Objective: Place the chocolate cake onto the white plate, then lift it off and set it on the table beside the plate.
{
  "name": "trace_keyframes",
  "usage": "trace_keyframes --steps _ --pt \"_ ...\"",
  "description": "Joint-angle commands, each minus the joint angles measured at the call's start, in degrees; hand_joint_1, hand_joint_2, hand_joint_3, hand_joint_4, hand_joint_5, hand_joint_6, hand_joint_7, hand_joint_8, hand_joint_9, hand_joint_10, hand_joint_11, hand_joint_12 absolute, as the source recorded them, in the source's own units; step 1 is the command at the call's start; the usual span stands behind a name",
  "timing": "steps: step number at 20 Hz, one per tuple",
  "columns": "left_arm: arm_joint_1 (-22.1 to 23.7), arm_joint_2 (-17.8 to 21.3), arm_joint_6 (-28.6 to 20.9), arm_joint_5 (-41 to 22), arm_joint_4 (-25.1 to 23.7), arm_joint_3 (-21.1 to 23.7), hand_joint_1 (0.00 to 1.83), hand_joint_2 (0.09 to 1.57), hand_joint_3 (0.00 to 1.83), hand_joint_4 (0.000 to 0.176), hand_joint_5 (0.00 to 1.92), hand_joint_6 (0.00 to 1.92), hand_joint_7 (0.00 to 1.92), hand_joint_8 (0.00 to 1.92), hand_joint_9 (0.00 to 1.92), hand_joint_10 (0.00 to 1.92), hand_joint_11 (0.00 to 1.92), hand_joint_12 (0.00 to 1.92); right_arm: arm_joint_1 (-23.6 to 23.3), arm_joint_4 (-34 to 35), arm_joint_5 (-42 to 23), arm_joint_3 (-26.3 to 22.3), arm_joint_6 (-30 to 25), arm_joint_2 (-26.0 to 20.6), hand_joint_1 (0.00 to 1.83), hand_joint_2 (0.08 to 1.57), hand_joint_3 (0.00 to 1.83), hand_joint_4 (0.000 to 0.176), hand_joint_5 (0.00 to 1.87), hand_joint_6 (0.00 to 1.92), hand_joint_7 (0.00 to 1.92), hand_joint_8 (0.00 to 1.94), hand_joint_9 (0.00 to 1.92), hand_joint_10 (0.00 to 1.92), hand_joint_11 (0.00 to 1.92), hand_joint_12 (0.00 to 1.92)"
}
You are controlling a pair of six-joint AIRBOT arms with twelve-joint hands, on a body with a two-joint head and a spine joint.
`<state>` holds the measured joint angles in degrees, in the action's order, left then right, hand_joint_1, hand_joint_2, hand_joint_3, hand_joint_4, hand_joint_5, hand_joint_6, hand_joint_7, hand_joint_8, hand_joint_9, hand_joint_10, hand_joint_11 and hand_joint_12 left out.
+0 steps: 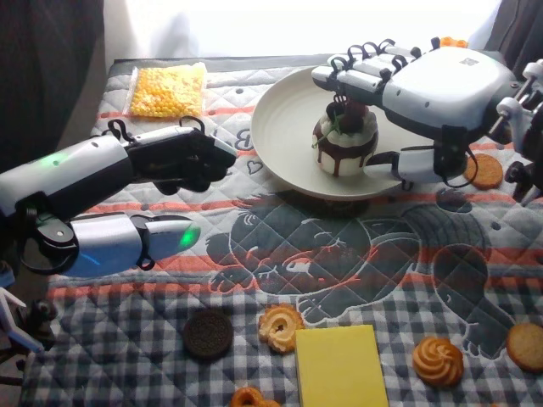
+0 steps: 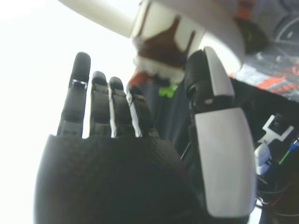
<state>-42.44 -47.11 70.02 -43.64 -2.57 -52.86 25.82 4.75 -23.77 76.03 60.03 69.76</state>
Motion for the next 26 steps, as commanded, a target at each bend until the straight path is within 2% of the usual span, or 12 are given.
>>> trace_keyframes --steps 1,4,5,6,7,10,11,12,15,18,22,26 --pt "0.3 -0.2 -0.6 -7.5 1.3 -0.4 0.82 1.35 0.00 0.013 0.22 0.50 0.43 0.01 0.22 0.58 0.00 1.41 -1.0 0.2 -5.1 0.8 0.1 0.1 0.92 1.17 0.00 0.001 0.01 0.00 0.01 0.00 0.15 0.03 0.00 1.13" --pt "-0.1 -0.4 -1.2 -8.1 1.6 -0.6 0.83 1.35 0.00 0.005 0.31 0.27 0.39 0.00 0.29 0.31 0.00 1.28 -1.6 0.7 -4.0 2.3 0.1 1.4 1.06 1.20 0.00 0.000 0.24 0.02 0.34 0.03 0.50 0.35 0.18 1.52" --pt "-0.2 -0.4 -1.3 -8.2 1.6 -0.6 0.78 1.36 0.00 0.014 0.31 0.26 0.41 0.01 0.32 0.30 0.00 1.29 -1.7 0.9 -3.9 2.5 0.1 1.6 1.26 1.22 0.00 0.000 0.55 0.13 0.66 1.10 0.63 0.76 0.38 1.57" --pt "-0.2 -0.4 -1.4 -8.3 1.6 -0.6 0.74 1.37 0.01 0.023 0.30 0.25 0.40 0.00 0.31 0.30 0.00 1.28 -1.9 0.9 -3.9 2.5 0.1 1.6 1.17 1.26 0.00 0.000 0.59 1.20 0.77 1.30 0.66 1.03 0.46 1.63" --pt "-0.3 -0.4 -1.4 -8.3 1.7 -0.6 0.76 1.36 0.00 0.029 0.30 0.25 0.40 0.00 0.32 0.29 0.00 1.27 -2.0 0.9 -3.9 2.5 0.1 1.6 1.28 1.25 0.00 0.000 0.63 1.40 0.73 1.32 0.69 1.46 0.48 1.69" --pt "-0.7 -0.4 -1.4 -8.7 2.5 -0.9 0.70 1.39 0.01 0.029 0.28 0.22 0.38 0.00 0.29 0.26 0.00 1.24 -2.6 1.0 -4.8 1.6 0.1 1.6 1.17 1.31 0.01 0.000 0.59 1.34 0.70 1.73 0.86 1.86 0.97 1.91" --pt "-0.8 -0.3 -1.4 -8.7 2.8 -0.9 0.67 1.40 0.01 0.023 0.27 0.21 0.37 0.00 0.28 0.25 0.00 1.24 -3.2 1.0 -5.5 1.1 0.1 1.5 1.17 1.31 0.00 0.000 0.61 1.30 0.68 1.78 0.84 1.91 0.98 1.92" --pt "-1.0 -0.3 -1.4 -8.9 3.0 -0.9 0.66 1.41 0.00 0.035 0.27 0.19 0.36 0.00 0.28 0.23 0.00 1.21 -3.6 1.0 -6.7 -0.1 0.1 1.0 1.15 1.30 0.00 0.000 0.71 1.30 0.60 1.71 0.47 1.77 0.48 1.92" --pt "-1.1 -0.2 -1.4 -9.0 3.2 -0.8 0.78 1.38 0.00 0.007 0.33 0.15 0.38 0.00 0.33 0.18 0.00 1.28 -3.6 1.0 -11.9 -4.1 0.1 -2.9 1.30 1.27 0.00 0.000 0.70 1.38 0.70 1.44 0.60 1.67 0.42 1.92" --pt "-1.5 0.0 -1.4 -9.5 3.7 -0.6 0.73 1.39 0.00 0.022 0.32 0.14 0.37 0.00 0.32 0.17 0.00 1.31 -1.9 0.2 -16.6 -9.6 0.0 -8.7 1.12 1.31 0.00 0.000 0.71 1.47 0.55 1.57 0.26 1.45 0.05 1.92" --pt "-2.0 0.6 -1.4 -10.5 4.7 -0.4 0.71 1.39 0.00 0.039 0.29 0.15 0.33 0.00 0.26 0.13 0.00 1.27 3.7 -7.7 -19.7 -12.9 -11.0 -13.9 1.15 1.26 0.00 0.000 0.80 1.34 0.64 1.51 0.47 1.62 0.37 1.92" --pt "-2.0 0.6 -1.4 -11.0 5.1 -0.4 0.75 1.35 0.00 0.058 0.26 0.19 0.20 0.01 0.08 0.01 0.00 0.85 11.0 -9.1 -20.1 -17.8 -11.9 -19.2 1.13 1.29 0.00 0.000 0.67 1.43 0.68 1.57 0.56 1.67 0.54 1.92"
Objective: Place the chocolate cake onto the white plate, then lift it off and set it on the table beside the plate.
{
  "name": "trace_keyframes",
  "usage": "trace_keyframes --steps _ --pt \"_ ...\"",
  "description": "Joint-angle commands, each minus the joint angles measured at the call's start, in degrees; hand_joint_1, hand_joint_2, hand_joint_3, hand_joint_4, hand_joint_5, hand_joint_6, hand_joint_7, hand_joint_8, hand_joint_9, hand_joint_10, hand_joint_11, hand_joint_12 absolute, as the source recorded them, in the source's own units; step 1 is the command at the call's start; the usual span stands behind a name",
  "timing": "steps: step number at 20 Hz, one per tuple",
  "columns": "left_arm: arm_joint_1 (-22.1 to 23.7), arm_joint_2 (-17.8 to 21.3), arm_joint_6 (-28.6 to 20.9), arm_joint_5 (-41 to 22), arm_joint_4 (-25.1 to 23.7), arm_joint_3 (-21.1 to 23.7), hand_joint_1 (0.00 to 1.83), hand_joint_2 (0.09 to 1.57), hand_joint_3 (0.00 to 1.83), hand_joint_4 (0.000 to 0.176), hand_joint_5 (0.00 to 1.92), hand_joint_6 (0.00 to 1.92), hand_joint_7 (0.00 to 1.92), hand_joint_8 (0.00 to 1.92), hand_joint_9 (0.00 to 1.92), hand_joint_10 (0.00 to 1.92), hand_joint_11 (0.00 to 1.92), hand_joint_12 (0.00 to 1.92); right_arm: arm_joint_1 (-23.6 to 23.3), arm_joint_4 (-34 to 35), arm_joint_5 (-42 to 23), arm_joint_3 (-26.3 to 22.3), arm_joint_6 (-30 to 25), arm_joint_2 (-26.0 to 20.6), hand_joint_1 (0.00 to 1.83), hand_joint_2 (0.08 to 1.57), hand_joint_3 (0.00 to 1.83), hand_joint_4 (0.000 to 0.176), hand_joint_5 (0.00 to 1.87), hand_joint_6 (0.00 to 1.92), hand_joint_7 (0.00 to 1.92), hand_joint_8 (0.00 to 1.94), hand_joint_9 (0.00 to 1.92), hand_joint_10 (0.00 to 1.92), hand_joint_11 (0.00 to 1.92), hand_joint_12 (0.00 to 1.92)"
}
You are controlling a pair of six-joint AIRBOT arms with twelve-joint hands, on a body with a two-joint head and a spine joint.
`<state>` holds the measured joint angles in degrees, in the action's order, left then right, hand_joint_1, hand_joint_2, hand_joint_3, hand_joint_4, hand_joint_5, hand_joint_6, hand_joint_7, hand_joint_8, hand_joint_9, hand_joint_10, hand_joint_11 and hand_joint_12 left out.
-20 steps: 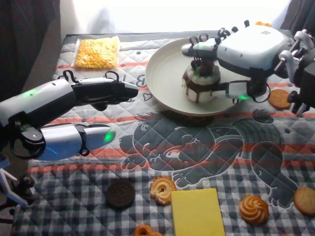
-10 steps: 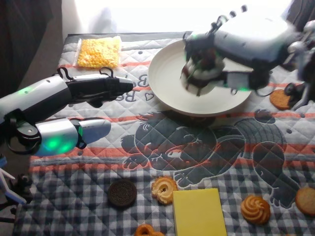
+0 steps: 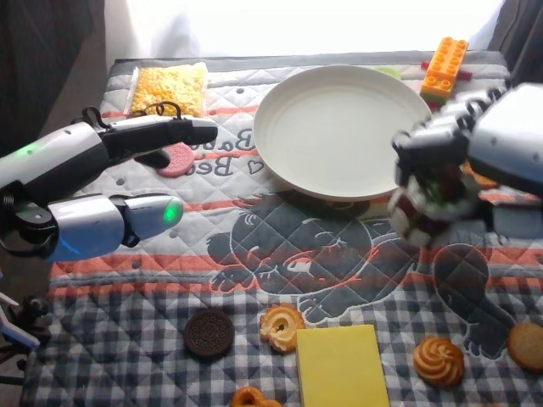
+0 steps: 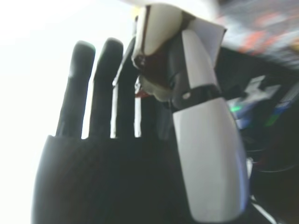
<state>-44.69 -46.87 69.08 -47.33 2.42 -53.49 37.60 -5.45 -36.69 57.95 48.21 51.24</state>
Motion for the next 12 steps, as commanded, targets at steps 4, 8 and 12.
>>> trace_keyframes --steps 4,8,12 --pt "0.0 0.4 -0.5 -8.8 0.9 0.2 0.70 1.38 0.00 0.045 0.24 0.23 0.26 0.03 0.32 0.13 0.00 1.32 3.9 1.8 -7.2 -0.2 0.0 -1.1 1.19 1.28 0.00 0.000 0.67 1.24 0.72 1.72 0.83 1.92 0.94 1.92" --pt "-0.2 0.7 -0.5 -9.0 1.0 0.3 0.79 1.36 0.00 0.028 0.22 0.28 0.32 0.01 0.14 0.56 0.00 1.35 6.1 3.9 -7.2 0.0 0.0 -1.3 1.02 1.19 0.00 0.013 0.11 0.77 0.14 1.00 0.06 1.38 0.06 1.92" --pt "-0.3 0.7 -0.5 -9.0 1.0 0.3 0.87 1.35 0.00 0.010 0.28 0.18 0.33 0.00 0.22 0.24 0.00 1.16 6.3 3.9 -7.4 -0.6 0.0 -2.6 0.68 1.13 0.00 0.137 0.00 0.00 0.00 0.00 0.00 0.01 0.00 0.64"
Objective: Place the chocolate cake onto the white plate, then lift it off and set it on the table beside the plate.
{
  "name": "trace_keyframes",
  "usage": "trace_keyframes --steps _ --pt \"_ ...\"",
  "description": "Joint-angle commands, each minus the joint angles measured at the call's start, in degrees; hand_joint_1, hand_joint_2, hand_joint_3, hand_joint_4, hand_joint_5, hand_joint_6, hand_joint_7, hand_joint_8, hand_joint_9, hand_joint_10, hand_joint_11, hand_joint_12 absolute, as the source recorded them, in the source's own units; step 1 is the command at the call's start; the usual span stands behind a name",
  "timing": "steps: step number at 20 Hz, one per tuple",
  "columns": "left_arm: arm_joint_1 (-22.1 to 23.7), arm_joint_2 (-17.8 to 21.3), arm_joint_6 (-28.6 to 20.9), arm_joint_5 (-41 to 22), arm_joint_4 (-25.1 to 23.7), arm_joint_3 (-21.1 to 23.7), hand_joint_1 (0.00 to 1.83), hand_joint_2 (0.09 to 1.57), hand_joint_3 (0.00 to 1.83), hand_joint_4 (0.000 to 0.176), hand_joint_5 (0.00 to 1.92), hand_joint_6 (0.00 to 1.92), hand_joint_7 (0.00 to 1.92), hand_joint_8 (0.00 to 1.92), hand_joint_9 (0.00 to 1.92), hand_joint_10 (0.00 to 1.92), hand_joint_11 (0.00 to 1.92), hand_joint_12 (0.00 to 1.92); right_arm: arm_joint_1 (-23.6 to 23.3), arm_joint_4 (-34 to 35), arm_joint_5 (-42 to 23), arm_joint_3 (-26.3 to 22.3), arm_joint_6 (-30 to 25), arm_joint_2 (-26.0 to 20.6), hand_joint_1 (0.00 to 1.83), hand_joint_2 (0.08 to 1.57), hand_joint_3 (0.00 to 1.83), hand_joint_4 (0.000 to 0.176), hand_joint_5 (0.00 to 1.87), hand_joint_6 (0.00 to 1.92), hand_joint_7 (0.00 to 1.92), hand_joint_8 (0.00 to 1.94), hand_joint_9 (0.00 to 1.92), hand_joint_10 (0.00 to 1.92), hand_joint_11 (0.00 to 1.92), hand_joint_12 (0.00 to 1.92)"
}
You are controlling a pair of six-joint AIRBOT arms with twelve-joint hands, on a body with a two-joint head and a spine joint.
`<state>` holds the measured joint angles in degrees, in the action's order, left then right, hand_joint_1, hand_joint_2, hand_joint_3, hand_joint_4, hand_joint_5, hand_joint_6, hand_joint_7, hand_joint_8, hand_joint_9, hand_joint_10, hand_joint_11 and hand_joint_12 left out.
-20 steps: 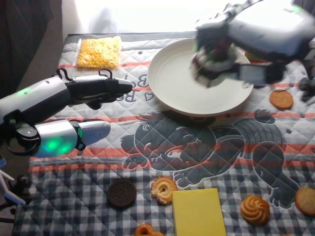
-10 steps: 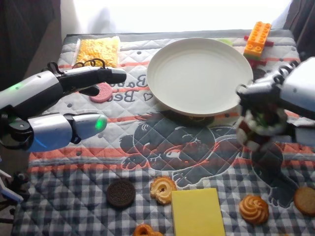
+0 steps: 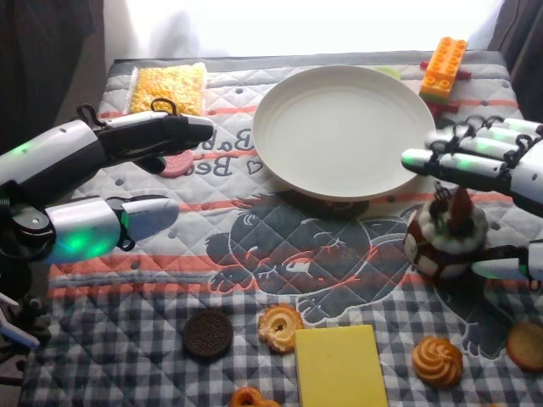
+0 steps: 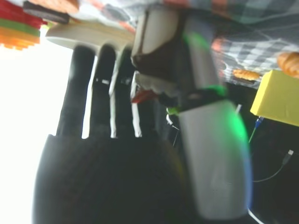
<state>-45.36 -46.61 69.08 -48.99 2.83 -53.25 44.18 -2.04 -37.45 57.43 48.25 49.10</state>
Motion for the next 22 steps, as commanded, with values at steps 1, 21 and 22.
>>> trace_keyframes --steps 1,21,22 --pt "0.4 0.5 -0.5 -7.3 0.5 0.1 0.88 1.34 0.00 0.016 0.28 0.16 0.31 0.00 0.22 0.17 0.00 1.12 -0.1 0.5 -7.0 -0.5 0.0 -1.1 0.68 1.14 0.00 0.114 0.00 0.00 0.00 0.00 0.00 0.00 0.00 0.49" --pt "-0.8 1.4 -2.8 -12.9 2.1 -0.1 0.63 1.24 0.00 0.156 0.00 0.00 0.00 0.00 0.00 0.00 0.00 0.00 17.5 9.8 -42.9 -10.9 1.7 -14.0 0.68 1.16 0.00 0.094 0.00 0.00 0.00 0.00 0.00 0.00 0.00 0.29" --pt "-0.8 1.4 -2.8 -13.5 2.1 0.0 0.63 1.23 0.00 0.172 0.00 0.00 0.00 0.00 0.00 0.00 0.00 0.00 18.6 10.7 -44.8 -11.2 2.0 -14.1 0.69 1.16 0.00 0.101 0.00 0.00 0.00 0.00 0.00 0.00 0.00 0.29"
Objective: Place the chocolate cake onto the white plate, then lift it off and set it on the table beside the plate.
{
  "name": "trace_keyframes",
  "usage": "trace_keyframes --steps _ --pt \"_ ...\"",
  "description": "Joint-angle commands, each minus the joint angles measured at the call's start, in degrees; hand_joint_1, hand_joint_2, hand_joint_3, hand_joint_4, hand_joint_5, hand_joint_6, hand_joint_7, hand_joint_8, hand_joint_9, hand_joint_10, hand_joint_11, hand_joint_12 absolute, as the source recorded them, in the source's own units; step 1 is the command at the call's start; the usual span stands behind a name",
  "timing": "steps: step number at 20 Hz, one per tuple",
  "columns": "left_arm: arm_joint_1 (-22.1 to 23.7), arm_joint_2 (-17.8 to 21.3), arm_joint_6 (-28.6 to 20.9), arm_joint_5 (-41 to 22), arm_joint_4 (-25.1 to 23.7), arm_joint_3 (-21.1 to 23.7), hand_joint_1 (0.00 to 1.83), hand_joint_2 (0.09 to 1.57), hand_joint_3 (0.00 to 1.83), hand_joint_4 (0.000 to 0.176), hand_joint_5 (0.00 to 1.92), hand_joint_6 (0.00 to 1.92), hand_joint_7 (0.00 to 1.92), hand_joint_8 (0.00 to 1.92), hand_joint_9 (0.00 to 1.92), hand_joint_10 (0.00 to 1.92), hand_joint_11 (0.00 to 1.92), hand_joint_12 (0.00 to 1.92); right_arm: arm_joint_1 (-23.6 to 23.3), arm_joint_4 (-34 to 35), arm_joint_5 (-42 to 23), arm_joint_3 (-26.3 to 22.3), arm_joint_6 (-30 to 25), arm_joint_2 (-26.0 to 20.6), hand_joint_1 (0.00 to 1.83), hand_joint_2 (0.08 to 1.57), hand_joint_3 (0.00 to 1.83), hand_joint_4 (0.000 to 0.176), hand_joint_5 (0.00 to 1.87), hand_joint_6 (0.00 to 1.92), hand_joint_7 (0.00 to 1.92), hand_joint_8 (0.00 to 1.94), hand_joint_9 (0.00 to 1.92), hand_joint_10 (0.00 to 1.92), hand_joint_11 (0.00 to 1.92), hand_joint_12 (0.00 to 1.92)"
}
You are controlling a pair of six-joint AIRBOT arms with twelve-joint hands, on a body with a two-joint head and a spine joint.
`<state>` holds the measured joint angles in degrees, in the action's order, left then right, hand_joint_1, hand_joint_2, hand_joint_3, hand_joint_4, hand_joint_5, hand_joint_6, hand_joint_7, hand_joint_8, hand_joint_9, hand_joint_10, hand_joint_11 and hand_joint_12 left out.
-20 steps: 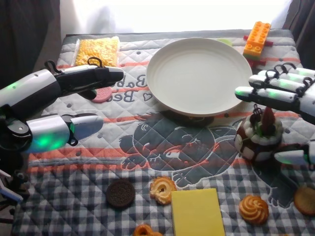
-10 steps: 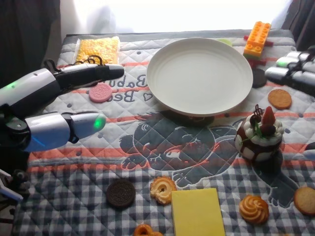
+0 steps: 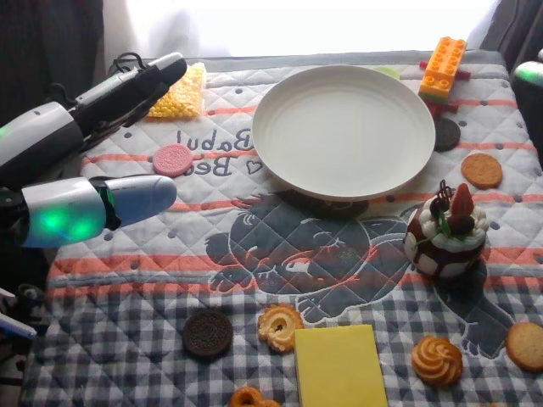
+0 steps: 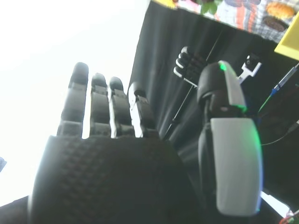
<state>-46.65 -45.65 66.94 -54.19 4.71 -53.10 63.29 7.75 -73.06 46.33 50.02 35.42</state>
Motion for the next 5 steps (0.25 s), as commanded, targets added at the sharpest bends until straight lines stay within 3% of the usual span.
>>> trace_keyframes --steps 1,3,4,5 --pt "0.5 0.5 -0.7 -8.7 0.2 -0.2 0.64 1.22 0.00 0.175 0.00 0.00 0.00 0.00 0.00 0.00 0.00 0.00 0.0 1.4 -10.2 -0.2 0.4 -0.4 0.71 1.16 0.00 0.089 0.00 0.00 0.00 0.00 0.00 0.00 0.00 0.29" --pt "0.4 0.6 -1.0 -10.1 0.4 -0.2 0.69 1.21 0.00 0.176 0.00 0.00 0.00 0.00 0.00 0.00 0.00 0.00 1.1 2.6 -13.2 -0.7 1.2 -0.4 0.72 1.15 0.00 0.086 0.00 0.00 0.00 0.00 0.00 0.00 0.00 0.17" --pt "0.4 0.7 -1.4 -10.7 0.4 -0.3 0.71 1.20 0.00 0.176 0.00 0.00 0.00 0.00 0.00 0.00 0.00 0.00 1.4 3.0 -14.2 -0.8 1.5 -0.4 0.71 1.14 0.00 0.105 0.00 0.00 0.00 0.00 0.00 0.00 0.00 0.03" --pt "0.3 0.7 -2.6 -11.3 0.5 -0.8 0.67 1.21 0.00 0.176 0.00 0.00 0.00 0.00 0.00 0.00 0.00 0.00 1.7 3.5 -15.4 -0.9 1.9 -0.4 0.68 1.13 0.00 0.114 0.00 0.00 0.00 0.00 0.00 0.00 0.00 0.01"
